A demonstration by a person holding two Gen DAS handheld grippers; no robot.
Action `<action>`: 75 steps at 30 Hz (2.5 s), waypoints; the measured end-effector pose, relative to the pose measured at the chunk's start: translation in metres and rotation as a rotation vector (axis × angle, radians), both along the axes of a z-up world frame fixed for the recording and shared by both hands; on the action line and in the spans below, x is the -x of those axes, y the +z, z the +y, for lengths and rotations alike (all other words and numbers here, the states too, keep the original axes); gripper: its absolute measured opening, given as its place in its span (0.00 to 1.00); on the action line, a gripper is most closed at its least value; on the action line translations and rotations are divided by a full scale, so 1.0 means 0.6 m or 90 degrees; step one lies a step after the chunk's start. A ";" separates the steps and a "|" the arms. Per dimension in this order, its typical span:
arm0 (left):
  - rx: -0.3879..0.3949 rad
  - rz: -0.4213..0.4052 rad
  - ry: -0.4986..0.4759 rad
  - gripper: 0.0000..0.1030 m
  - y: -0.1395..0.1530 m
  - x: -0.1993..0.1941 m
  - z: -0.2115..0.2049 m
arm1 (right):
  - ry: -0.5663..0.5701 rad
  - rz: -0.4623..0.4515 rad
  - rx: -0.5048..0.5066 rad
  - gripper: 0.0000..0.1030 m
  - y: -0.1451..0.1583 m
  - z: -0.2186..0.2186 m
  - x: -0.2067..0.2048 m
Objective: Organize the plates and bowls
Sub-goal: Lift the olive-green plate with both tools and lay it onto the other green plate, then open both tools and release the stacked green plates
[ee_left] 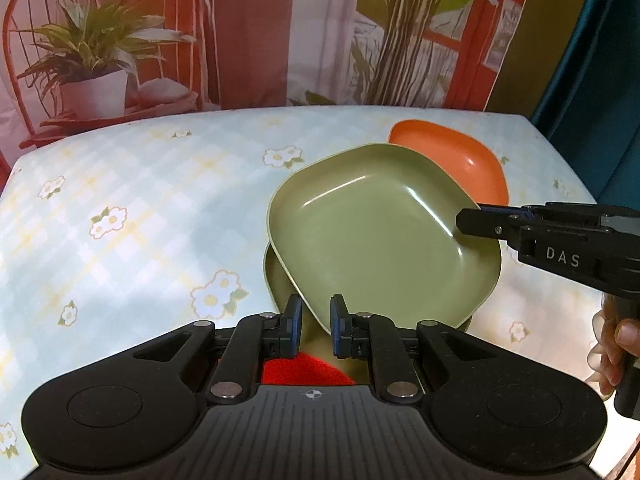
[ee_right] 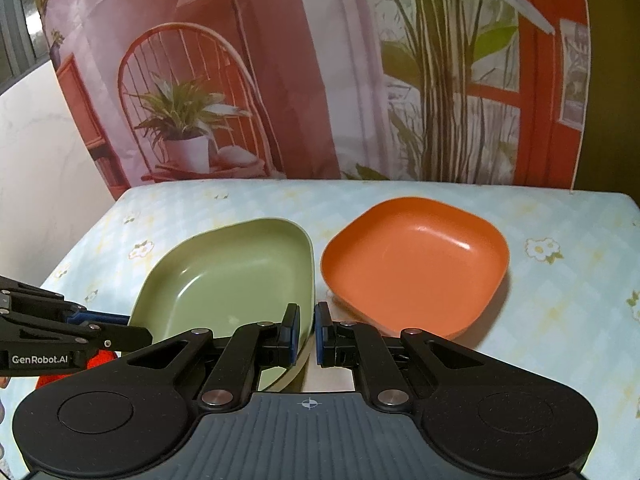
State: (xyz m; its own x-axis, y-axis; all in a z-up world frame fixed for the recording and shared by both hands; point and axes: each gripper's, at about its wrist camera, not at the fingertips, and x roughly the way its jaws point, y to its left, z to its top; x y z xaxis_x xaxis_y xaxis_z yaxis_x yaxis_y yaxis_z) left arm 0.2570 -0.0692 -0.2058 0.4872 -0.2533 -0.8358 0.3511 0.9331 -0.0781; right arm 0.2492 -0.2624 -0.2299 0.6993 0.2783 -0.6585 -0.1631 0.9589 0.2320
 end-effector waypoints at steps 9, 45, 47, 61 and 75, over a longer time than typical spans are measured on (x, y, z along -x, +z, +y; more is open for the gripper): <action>-0.016 0.005 -0.004 0.15 -0.004 0.004 0.004 | 0.006 0.011 -0.001 0.08 -0.006 0.011 0.000; -0.047 0.038 -0.014 0.15 -0.020 -0.013 -0.006 | 0.013 0.052 0.050 0.06 -0.031 0.025 0.009; -0.045 0.034 -0.010 0.16 -0.019 -0.013 -0.004 | 0.014 0.052 0.056 0.06 -0.033 0.027 0.010; -0.020 0.012 0.042 0.16 -0.012 -0.042 0.006 | 0.021 0.063 0.066 0.07 -0.034 0.030 0.005; -0.022 0.026 0.052 0.27 -0.040 -0.068 0.013 | 0.028 0.073 0.070 0.08 -0.034 0.029 0.001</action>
State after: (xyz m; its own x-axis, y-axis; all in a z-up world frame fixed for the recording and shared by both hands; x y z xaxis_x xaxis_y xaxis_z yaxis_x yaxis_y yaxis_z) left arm 0.2976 -0.0614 -0.2300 0.4703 -0.1847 -0.8630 0.2707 0.9609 -0.0582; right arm 0.2483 -0.2449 -0.2501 0.6069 0.2282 -0.7613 -0.1837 0.9722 0.1449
